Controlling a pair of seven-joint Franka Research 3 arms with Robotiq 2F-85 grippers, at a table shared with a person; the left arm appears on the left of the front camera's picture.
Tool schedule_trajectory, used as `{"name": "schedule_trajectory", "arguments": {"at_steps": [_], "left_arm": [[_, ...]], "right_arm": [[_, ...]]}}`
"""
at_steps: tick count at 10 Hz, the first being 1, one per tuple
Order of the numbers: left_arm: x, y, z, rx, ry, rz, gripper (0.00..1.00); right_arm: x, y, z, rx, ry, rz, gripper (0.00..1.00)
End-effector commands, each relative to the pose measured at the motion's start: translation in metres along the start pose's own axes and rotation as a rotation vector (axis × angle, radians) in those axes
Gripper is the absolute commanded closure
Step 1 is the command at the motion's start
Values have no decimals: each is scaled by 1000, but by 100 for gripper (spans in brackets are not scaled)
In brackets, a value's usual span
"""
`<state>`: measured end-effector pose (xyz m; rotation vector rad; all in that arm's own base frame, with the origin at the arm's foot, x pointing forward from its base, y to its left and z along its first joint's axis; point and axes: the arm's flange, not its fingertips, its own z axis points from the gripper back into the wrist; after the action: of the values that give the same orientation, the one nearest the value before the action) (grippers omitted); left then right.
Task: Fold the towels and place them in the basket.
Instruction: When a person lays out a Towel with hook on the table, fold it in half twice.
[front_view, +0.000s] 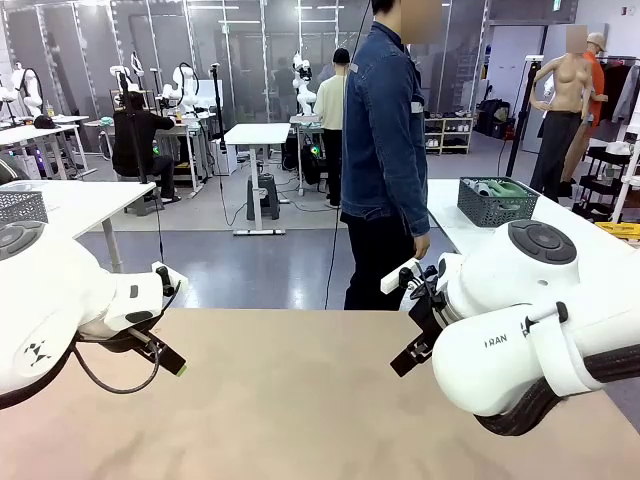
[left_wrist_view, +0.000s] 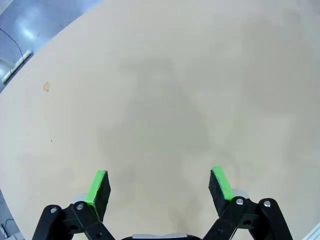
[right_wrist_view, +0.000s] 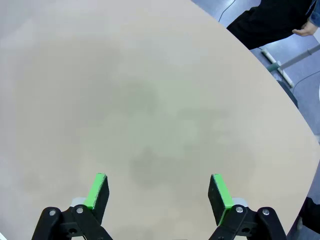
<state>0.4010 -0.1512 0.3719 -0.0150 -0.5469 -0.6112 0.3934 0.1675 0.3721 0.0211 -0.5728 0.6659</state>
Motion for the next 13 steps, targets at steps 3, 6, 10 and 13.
{"name": "schedule_trajectory", "arguments": {"at_steps": [3,6,10,13], "left_arm": [[7,2,14,36,38,-64,0],[42,22,102,-31,61,-42,0],[55,78,305,-178,27,-37,0],[31,103,398,-137,-26,-18,0]], "right_arm": [[0,0,0,0,0,0,0],[33,-45,96,17,-1,-80,0],[26,-125,276,92,11,-112,0],[-16,-140,366,26,-18,-124,0]]}}
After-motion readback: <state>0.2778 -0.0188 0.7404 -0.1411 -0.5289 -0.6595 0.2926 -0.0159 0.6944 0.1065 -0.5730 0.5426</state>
